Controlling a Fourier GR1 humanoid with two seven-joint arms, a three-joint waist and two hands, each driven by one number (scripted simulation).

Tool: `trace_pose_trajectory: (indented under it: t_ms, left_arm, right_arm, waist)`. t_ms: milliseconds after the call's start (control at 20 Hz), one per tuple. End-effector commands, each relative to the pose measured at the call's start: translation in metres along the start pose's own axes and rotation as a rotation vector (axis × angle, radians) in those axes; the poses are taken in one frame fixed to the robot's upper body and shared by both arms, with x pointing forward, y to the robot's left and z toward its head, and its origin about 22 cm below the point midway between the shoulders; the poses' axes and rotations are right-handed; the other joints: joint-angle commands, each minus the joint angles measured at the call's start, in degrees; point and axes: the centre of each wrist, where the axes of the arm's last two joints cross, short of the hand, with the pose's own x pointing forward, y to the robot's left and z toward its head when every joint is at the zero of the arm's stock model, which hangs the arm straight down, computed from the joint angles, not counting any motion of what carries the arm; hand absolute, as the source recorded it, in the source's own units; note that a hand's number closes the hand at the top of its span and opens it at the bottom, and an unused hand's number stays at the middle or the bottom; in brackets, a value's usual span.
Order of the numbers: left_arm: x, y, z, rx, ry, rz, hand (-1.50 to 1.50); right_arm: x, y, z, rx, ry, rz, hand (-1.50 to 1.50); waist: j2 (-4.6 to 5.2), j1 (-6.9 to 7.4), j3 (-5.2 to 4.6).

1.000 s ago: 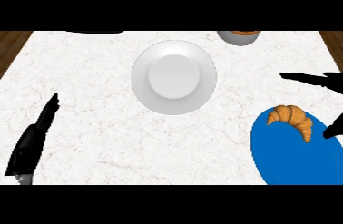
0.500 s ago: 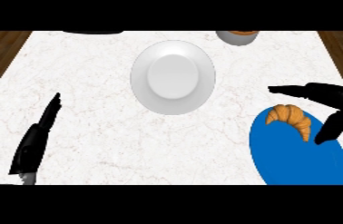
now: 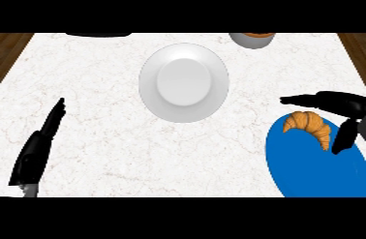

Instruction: Pick the croissant from the plate and place it in the plate

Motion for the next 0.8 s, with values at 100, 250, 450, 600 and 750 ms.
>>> trace_pose_trajectory:
  t_ms: [100,250,450,600,750]
  left_arm:
    - [-0.016,0.004,0.016,0.018,0.009,-0.017,0.0]
    - [-0.018,0.018,0.01,0.014,0.02,0.004,0.0]
    - [-0.015,0.015,0.014,0.012,0.012,0.003,0.0]
    - [-0.011,0.003,0.012,0.005,0.001,0.001,0.0]
    - [0.003,0.014,0.007,0.021,0.006,-0.01,0.0]
  right_arm:
    - [-0.001,0.002,-0.023,0.111,-0.108,-0.109,-1.5]
    - [-0.011,0.006,-0.014,0.103,-0.13,-0.087,-1.5]
    - [-0.014,0.029,-0.025,0.085,-0.204,-0.152,1.5]
    - [-0.015,0.034,-0.038,0.078,-0.203,-0.13,1.5]
    - [-0.025,0.03,-0.015,0.052,-0.201,-0.127,1.5]
  waist:
    - [-0.19,-0.21,-0.08]
    - [-0.09,-0.51,-0.07]
    - [-0.18,-0.5,-0.04]
    - [-0.05,-0.38,-0.01]
    - [-0.18,-0.73,0.01]
